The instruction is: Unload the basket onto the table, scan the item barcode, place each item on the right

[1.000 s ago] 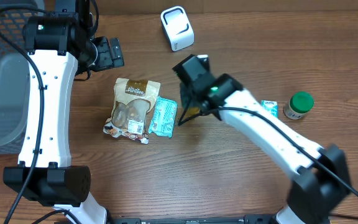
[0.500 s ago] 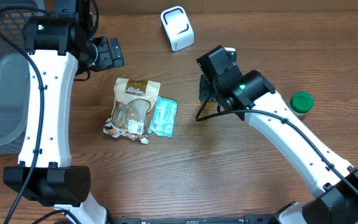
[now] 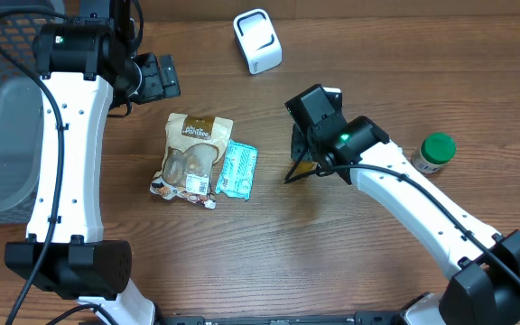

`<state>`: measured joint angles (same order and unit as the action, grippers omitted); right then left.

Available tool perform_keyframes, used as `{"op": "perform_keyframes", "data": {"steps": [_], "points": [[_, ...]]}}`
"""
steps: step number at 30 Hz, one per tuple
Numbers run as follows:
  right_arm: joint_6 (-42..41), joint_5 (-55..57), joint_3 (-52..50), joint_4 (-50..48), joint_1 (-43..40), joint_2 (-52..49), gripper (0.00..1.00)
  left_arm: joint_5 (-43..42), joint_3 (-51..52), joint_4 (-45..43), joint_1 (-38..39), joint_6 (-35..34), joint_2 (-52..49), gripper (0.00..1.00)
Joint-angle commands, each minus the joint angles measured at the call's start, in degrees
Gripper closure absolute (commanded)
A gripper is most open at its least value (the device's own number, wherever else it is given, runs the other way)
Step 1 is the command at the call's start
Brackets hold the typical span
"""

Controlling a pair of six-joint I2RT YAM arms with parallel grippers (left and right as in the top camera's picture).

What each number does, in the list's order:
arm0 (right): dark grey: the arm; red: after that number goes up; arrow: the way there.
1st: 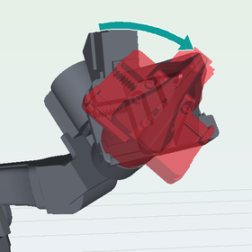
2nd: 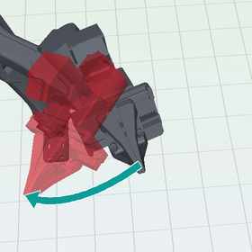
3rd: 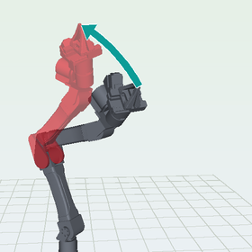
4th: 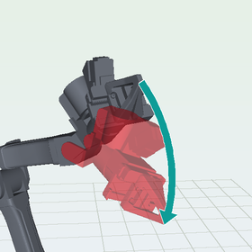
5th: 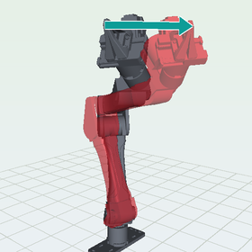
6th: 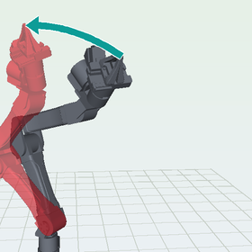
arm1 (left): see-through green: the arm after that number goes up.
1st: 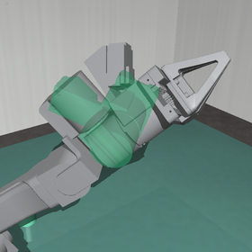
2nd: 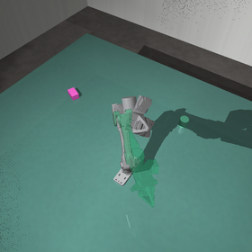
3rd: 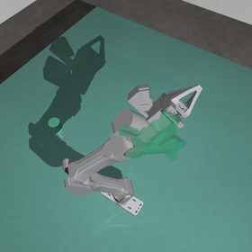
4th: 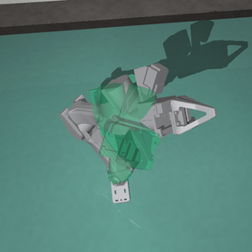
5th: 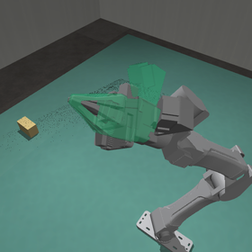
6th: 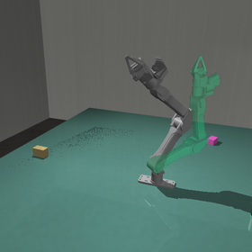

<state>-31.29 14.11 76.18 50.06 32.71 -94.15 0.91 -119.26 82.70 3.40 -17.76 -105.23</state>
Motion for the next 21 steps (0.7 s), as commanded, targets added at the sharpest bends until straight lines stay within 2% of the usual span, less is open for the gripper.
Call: {"op": "perform_keyframes", "data": {"steps": [1,5,10,13,17,21], "points": [[-0.5,0.4,-0.1,-0.9,-0.1,0.8,0.73,-0.3,-0.9,-0.2,0.4,0.6,-0.1,0.01],[-0.5,0.4,-0.1,-0.9,-0.1,0.8,0.68,-0.3,-0.9,-0.2,0.4,0.6,-0.1,0.00],[-0.5,0.4,-0.1,-0.9,-0.1,0.8,0.54,-0.3,-0.9,-0.2,0.4,0.6,-0.1,0.00],[-0.4,0.4,-0.1,-0.4,-0.1,0.8,0.41,-0.3,-0.9,-0.2,0.4,0.6,-0.1,0.01],[-0.4,0.4,-0.1,-0.3,-0.1,0.7,0.32,-0.3,-0.9,-0.2,0.4,0.6,-0.1,0.00],[-0.4,0.4,-0.1,-0.3,-0.1,0.7,0.08,-0.3,-0.9,-0.2,0.4,0.6,-0.1,0.01]]}}
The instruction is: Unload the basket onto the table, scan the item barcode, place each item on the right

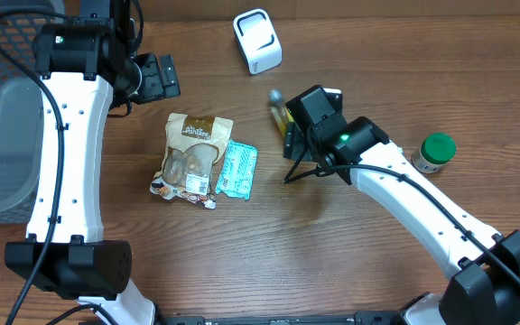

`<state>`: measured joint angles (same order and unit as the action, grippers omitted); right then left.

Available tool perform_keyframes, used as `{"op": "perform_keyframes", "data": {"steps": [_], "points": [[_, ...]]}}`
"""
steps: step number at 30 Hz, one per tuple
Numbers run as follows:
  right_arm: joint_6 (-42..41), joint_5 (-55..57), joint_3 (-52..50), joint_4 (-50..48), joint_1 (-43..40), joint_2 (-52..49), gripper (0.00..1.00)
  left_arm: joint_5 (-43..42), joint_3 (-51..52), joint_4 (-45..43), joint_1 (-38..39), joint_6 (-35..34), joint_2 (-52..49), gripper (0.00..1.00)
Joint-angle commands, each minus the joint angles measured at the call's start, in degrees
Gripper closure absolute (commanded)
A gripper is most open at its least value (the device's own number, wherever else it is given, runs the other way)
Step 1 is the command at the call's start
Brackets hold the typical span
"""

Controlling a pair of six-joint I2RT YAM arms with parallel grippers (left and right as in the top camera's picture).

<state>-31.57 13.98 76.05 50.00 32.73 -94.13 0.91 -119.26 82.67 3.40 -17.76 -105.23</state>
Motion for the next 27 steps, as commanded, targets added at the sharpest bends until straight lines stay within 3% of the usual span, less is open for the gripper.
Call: {"op": "perform_keyframes", "data": {"steps": [1,2,7,12,18,22,27], "points": [[-0.2,0.5,0.1,-0.2,-0.1,0.7,0.04,-0.3,-0.9,-0.2,0.4,0.6,-0.1,0.00],[-0.2,0.5,0.1,-0.2,-0.1,0.7,0.00,-0.3,-0.9,-0.2,0.4,0.6,-0.1,0.00],[0.2,0.0,0.1,-1.1,-0.1,0.7,0.00,-0.3,-0.9,-0.2,0.4,0.6,-0.1,0.01],[8.2,-7.6,0.6,-3.8,-0.9,0.0,0.00,-0.3,-0.9,-0.2,0.4,0.6,-0.1,0.01],[9.3,-12.5,11.7,4.8,-5.9,-3.3,0.00,-0.3,-0.9,-0.2,0.4,0.6,-0.1,0.00],[18.8,-14.9,13.7,2.9,-6.9,-6.0,0.00,-0.3,-0.9,-0.2,0.4,0.6,-0.1,0.00],[25.0,-15.1,13.6,-0.7,-6.8,-11.5,0.00,-0.3,-0.9,-0.2,0.4,0.6,-0.1,0.00]]}}
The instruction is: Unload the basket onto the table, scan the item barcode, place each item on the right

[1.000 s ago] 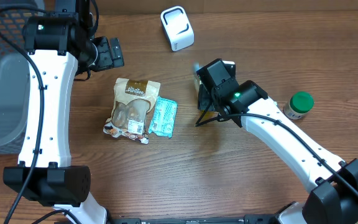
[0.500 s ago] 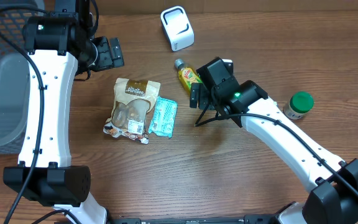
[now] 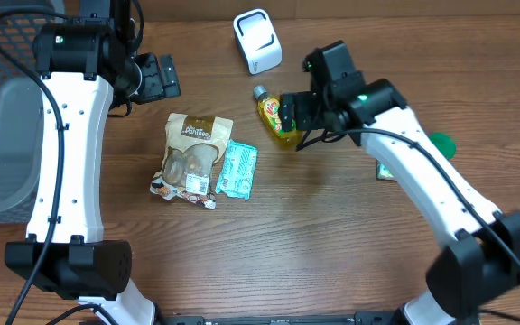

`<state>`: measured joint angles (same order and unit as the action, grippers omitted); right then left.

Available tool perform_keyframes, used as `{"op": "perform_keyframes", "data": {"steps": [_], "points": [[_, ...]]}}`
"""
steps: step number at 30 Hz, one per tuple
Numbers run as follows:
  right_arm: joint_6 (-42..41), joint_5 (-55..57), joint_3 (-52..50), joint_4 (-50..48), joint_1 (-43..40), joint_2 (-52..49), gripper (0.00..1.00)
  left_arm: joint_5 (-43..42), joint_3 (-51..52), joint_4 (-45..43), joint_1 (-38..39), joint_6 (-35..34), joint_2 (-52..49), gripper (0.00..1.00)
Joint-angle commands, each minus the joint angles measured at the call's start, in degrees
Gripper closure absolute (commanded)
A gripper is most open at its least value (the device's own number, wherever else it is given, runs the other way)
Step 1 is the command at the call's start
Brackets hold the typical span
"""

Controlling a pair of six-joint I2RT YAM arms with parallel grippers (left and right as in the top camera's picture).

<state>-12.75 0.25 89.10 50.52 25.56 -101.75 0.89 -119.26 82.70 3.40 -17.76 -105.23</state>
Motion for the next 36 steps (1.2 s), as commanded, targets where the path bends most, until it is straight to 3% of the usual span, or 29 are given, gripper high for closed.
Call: {"op": "perform_keyframes", "data": {"steps": [1,12,16,21,28,36], "points": [[7.4,-1.5,0.5,-2.6,0.3,-5.3,0.00,-0.3,-0.9,-0.2,0.4,0.6,-0.1,0.00],[14.8,2.6,0.5,-16.7,0.3,-16.9,0.00,-0.3,-0.9,-0.2,0.4,0.6,-0.1,0.00],[14.7,2.6,0.5,-15.4,0.5,-18.3,0.00,-0.3,-0.9,-0.2,0.4,0.6,-0.1,0.00],[14.5,-0.7,0.4,-11.7,0.5,-18.4,0.15,-0.3,-0.9,-0.2,0.4,0.6,-0.1,0.00],[14.5,-1.5,0.1,-12.4,0.5,-18.8,0.22,-0.3,-0.9,-0.2,0.4,0.6,-0.1,0.00],[14.6,-1.9,-2.3,-12.6,0.7,-18.8,0.23,-0.3,-0.9,-0.2,0.4,0.6,-0.1,0.01]]}}
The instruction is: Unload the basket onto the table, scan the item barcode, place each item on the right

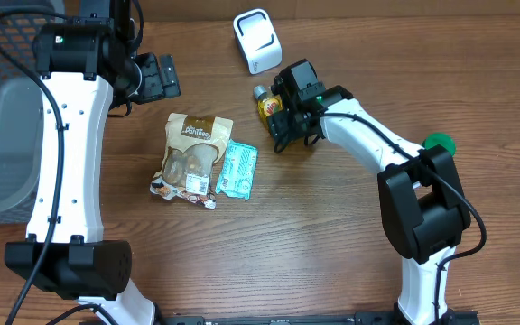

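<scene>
A white barcode scanner (257, 41) stands at the back middle of the table. Just in front of it, to its right, a small yellow bottle (266, 105) with a label and a grey-green cap lies tilted, cap toward the scanner. My right gripper (278, 116) is shut on the bottle, and the black wrist hides its lower half. My left gripper (158, 77) hovers at the back left, open and holding nothing.
A brown snack bag (192, 153) and a teal packet (237, 169) lie side by side left of centre. A green-lidded jar (439, 142) peeks out behind the right arm. A grey bin (3, 144) and a black mesh basket stand at the far left.
The right arm has turned and its wrist has come leftward. The bottle it holds now sits a little further back and left, closer to the scanner. The left arm is unchanged.
My right gripper was first low over the table's middle right, with a bit of yellow beneath it. Then the yellow bottle showed in its grip, blurred. Later it held the bottle in front of the scanner, and now holds it nearer still.
</scene>
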`<state>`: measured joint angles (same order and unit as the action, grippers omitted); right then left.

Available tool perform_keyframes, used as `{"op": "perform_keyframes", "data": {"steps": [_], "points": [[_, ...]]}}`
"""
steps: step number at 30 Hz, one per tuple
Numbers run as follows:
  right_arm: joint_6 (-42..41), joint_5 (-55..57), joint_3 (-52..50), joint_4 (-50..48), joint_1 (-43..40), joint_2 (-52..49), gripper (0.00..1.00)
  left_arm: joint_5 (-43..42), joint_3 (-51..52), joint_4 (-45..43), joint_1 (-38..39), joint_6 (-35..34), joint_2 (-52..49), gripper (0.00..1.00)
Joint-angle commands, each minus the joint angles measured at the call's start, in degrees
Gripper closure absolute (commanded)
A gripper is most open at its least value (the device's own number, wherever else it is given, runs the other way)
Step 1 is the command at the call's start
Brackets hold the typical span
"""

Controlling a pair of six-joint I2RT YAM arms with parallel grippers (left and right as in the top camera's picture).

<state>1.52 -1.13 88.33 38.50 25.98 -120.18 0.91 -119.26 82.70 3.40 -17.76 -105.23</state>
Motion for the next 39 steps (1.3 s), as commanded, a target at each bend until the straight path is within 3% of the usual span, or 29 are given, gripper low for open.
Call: {"op": "perform_keyframes", "data": {"steps": [1,4,9,12,14,19,28,31,34,39], "points": [[0.3,-0.5,-2.1,-0.9,0.3,-0.4,0.23,-0.3,-0.9,-0.2,0.4,0.6,-0.1,0.00],[0.3,-0.5,-2.6,-0.4,0.3,-0.4,0.24,-0.3,-0.9,-0.2,0.4,0.6,-0.1,0.01],[0.2,-0.5,-2.6,3.1,0.3,-0.4,0.37,-0.3,-0.9,-0.2,0.4,0.6,-0.1,0.01],[0.2,-0.5,-2.6,5.3,0.3,-0.4,0.38,-0.3,-0.9,-0.2,0.4,0.6,-0.1,0.01],[0.3,0.4,-2.6,5.2,0.3,-0.4,0.36,-0.3,-0.9,-0.2,0.4,0.6,-0.1,0.00],[0.3,3.8,-2.6,0.7,0.3,-0.4,0.16,-0.3,-0.9,-0.2,0.4,0.6,-0.1,0.01],[0.3,1.0,-2.6,-6.7,0.3,-0.4,0.06,-0.3,-0.9,-0.2,0.4,0.6,-0.1,0.00],[0.3,0.1,-2.6,-6.9,0.3,-0.4,0.16,-0.3,-0.9,-0.2,0.4,0.6,-0.1,0.01],[0.3,0.1,-2.6,-6.0,0.3,-0.4,0.33,-0.3,-0.9,-0.2,0.4,0.6,-0.1,0.01],[0.3,0.1,-2.6,-3.9,0.3,-0.4,0.36,-0.3,-0.9,-0.2,0.4,0.6,-0.1,0.01]]}}
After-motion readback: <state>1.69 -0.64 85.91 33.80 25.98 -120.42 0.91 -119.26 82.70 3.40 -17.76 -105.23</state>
